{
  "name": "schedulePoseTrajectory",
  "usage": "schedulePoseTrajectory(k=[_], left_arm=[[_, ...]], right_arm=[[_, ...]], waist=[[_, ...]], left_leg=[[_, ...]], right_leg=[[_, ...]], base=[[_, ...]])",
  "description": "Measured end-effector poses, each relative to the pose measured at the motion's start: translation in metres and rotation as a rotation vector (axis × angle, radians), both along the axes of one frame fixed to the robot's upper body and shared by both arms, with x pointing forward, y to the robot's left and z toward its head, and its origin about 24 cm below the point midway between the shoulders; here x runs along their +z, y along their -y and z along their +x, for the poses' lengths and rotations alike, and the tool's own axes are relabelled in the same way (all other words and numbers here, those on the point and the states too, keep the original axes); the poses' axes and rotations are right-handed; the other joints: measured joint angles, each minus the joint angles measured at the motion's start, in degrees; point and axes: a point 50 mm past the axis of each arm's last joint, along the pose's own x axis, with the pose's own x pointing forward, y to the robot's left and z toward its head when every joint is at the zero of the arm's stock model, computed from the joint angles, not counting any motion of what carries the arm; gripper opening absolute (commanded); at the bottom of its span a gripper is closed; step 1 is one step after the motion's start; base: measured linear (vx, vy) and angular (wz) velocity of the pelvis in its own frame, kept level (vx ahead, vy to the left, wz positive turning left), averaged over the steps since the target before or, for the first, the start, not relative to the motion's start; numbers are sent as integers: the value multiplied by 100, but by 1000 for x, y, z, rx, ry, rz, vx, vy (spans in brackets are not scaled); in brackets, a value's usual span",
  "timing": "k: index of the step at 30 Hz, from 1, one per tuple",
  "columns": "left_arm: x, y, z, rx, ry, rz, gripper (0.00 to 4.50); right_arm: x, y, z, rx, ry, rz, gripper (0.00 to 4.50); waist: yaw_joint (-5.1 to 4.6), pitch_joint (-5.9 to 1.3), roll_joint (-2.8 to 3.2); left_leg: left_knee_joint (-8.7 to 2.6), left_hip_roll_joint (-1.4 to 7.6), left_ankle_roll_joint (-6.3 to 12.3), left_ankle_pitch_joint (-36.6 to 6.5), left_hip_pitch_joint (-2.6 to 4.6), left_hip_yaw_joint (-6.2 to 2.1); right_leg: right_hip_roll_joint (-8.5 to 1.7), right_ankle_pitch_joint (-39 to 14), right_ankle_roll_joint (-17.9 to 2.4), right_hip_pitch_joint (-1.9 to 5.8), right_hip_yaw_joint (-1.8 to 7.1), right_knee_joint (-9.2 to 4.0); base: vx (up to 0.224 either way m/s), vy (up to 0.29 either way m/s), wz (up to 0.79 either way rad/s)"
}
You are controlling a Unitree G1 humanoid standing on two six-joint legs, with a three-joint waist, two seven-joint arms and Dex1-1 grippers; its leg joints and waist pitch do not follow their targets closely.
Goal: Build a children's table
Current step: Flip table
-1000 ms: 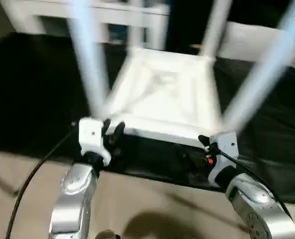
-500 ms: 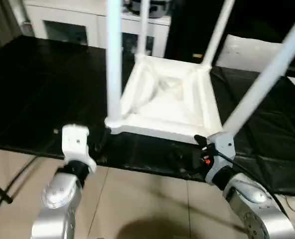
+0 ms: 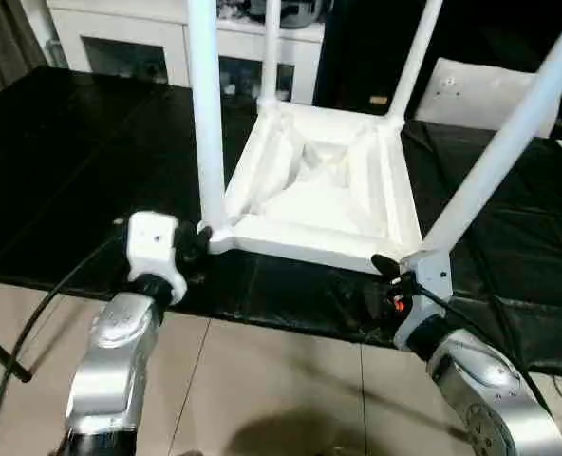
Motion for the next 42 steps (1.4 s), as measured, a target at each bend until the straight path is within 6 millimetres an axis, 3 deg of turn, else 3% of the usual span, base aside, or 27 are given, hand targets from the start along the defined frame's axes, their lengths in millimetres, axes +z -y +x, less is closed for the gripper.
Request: schedulePoseTrajectory(k=[5,8,15,26,35,42], left_arm=[[-3,3,19,-22,-16,10,229],[-1,1,29,-21,-5,20,229],[-1,2,47,-10,10,39,229],[-7,1,53,-79,-7,12,229],[-11,-26,52,-285,-91,71,229],[-10,-30,54,-362,-111,75,284]], right_arm=[[-3,2,1,1,-12,-7,450],[-5,2,1,21,-18,-14,450],[-7,-5,-2,62,-26,-12,450],[-8,-8,-5,128,-37,-10,450],[-6,-5,-7,229,-24,-7,450],[-5,-2,-7,247,-21,-5,450]], waist=[[0,-8,12],[17,-23,50],[141,-44,91],[178,-44,91],[175,-45,98],[174,-45,98]], left_leg=[[0,14,-16,37,-53,-8],[-25,47,-39,51,-68,-16],[-63,75,-51,77,-88,4],[-63,79,-56,80,-82,17],[-65,87,-58,81,-83,27],[-66,94,-58,81,-80,44]], right_leg=[[16,145,37,-47,3,4],[59,125,40,-66,1,-5],[75,114,15,-117,-8,8],[72,134,2,-114,-2,7],[75,132,1,-122,-2,5],[74,131,-1,-122,2,5]], base=[[32,-10,1],[58,-25,-1],[15,-7,0],[0,0,0],[0,0,0],[0,0,0]])
